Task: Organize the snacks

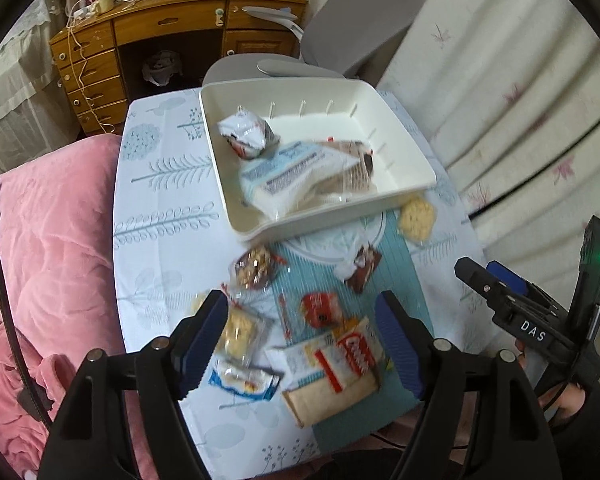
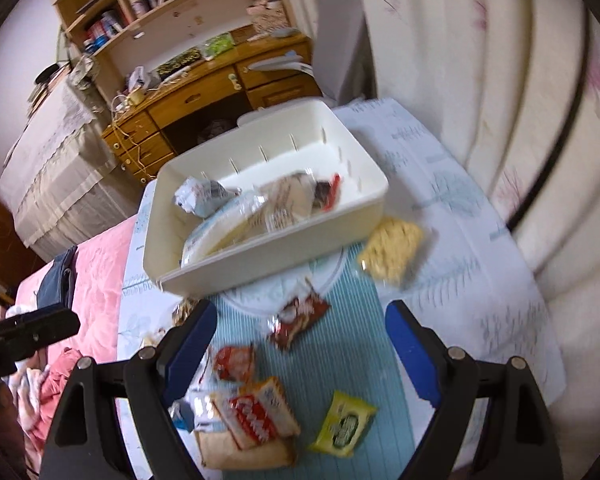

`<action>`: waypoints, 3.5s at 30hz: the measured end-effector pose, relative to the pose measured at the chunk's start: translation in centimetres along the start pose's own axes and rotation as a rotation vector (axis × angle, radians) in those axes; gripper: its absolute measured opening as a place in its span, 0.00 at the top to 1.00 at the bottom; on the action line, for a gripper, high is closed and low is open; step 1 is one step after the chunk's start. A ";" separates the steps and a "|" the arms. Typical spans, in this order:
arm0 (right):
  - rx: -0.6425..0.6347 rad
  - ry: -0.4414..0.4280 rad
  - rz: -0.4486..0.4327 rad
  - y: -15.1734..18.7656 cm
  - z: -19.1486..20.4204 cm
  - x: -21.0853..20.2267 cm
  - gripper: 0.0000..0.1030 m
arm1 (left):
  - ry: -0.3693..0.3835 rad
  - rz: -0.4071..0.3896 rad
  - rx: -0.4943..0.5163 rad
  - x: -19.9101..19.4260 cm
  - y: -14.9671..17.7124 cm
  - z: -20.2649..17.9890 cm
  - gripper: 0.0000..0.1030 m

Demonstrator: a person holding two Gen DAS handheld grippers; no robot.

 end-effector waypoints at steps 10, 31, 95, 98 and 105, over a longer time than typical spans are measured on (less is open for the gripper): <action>0.184 0.001 0.079 5.8 -1.9 -0.4 0.16 | 0.010 0.064 0.074 1.3 3.0 -0.9 0.23; 0.533 -0.010 0.285 12.6 -6.0 3.8 0.16 | 0.012 0.267 0.460 8.3 5.9 -7.4 0.18; 0.476 0.089 0.555 14.9 -5.8 10.6 0.64 | 0.101 0.271 0.266 14.4 4.7 -6.8 0.73; 0.475 0.084 0.534 14.8 -5.7 10.2 0.64 | 0.122 0.235 0.245 12.9 4.3 -6.0 0.73; 0.456 0.072 0.476 13.9 -5.5 8.9 0.64 | 0.163 0.193 0.195 10.5 3.2 -5.3 0.73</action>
Point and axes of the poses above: each gripper's, at about its wrist camera, not at the fingertips, and x roughly the way its jaws point, z to its left, y to its underside, the point moved 6 cm from there along x, roughly the way its jaws point, and after that the axes turned 2 degrees about x, right-handed, at the moved point
